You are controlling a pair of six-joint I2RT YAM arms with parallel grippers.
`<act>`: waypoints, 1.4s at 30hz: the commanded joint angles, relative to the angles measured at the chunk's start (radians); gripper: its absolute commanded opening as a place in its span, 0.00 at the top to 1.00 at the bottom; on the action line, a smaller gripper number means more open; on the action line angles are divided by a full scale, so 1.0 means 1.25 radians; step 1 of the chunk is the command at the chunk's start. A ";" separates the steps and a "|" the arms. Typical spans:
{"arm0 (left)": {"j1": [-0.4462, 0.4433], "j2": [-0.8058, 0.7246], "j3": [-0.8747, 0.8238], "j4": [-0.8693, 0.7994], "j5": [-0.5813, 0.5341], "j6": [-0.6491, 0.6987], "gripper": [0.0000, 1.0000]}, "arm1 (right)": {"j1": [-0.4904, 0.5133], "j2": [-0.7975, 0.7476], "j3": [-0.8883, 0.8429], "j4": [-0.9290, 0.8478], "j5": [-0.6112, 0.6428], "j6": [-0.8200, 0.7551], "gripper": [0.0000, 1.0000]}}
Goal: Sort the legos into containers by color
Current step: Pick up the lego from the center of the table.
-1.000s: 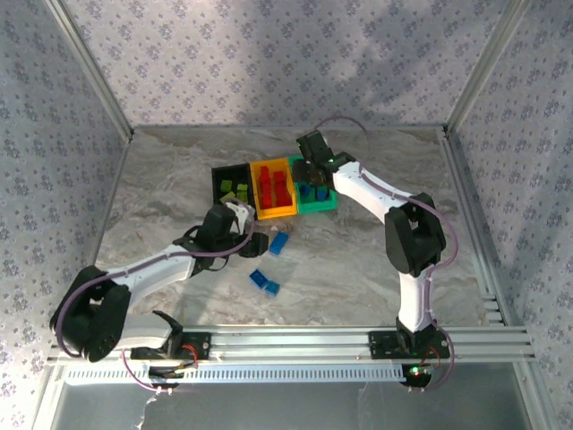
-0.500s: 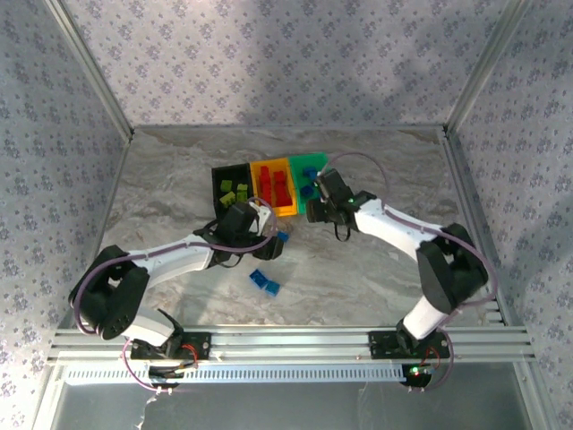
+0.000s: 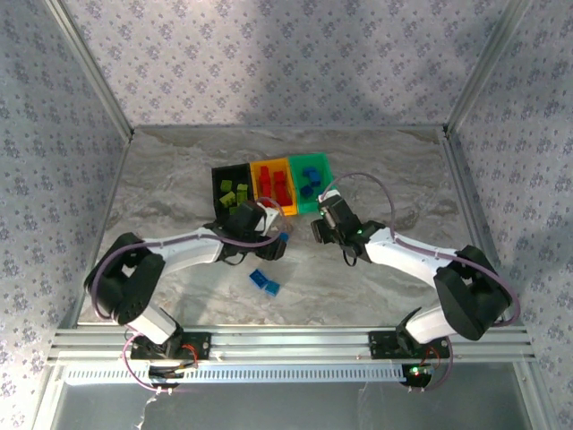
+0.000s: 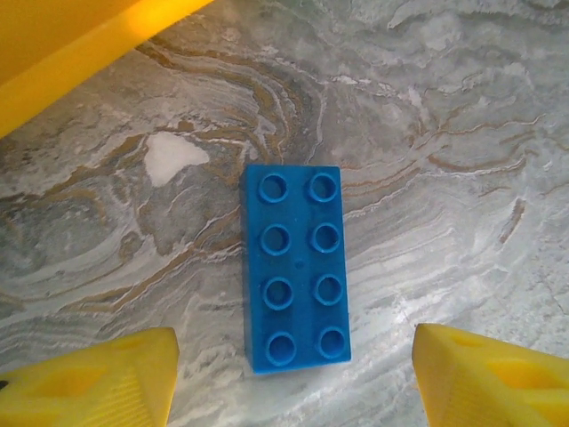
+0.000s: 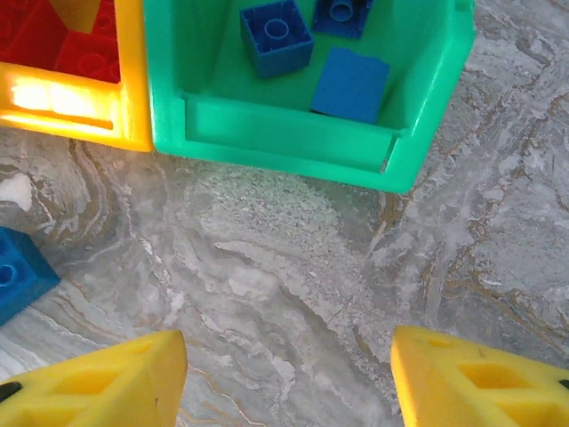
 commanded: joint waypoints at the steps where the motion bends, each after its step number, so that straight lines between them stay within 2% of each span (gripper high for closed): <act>1: -0.019 0.047 0.051 -0.032 -0.010 0.031 0.31 | -0.003 -0.029 -0.015 0.041 0.042 -0.007 0.36; 7: -0.052 0.113 0.110 -0.085 -0.099 0.040 0.34 | -0.004 -0.025 -0.026 0.052 0.046 0.006 0.35; 10: -0.065 0.139 0.139 -0.119 -0.139 0.047 0.40 | -0.004 -0.012 -0.018 0.046 0.051 0.007 0.36; 12: -0.075 0.155 0.156 -0.141 -0.182 0.048 0.46 | -0.003 -0.009 -0.018 0.048 0.057 0.008 0.36; 13: -0.078 0.164 0.165 -0.152 -0.190 0.050 0.53 | -0.003 -0.007 -0.017 0.049 0.058 0.009 0.36; 16: -0.087 0.176 0.180 -0.166 -0.197 0.053 0.57 | -0.002 -0.006 -0.015 0.047 0.062 0.010 0.36; 20: -0.098 0.178 0.185 -0.167 -0.207 0.054 0.71 | -0.001 -0.007 -0.014 0.043 0.058 0.016 0.36; 22: -0.100 0.180 0.187 -0.169 -0.202 0.051 0.72 | 0.000 -0.006 -0.013 0.044 0.054 0.020 0.36; 25: -0.099 0.176 0.191 -0.169 -0.189 0.047 0.80 | 0.003 -0.006 -0.010 0.039 0.051 0.025 0.36; 34: -0.100 0.167 0.177 -0.139 -0.151 0.021 0.86 | 0.004 0.006 -0.002 0.032 0.072 0.026 0.36; 42: -0.100 0.116 0.131 -0.088 -0.192 0.007 0.87 | 0.006 -0.003 -0.012 0.045 0.071 0.029 0.35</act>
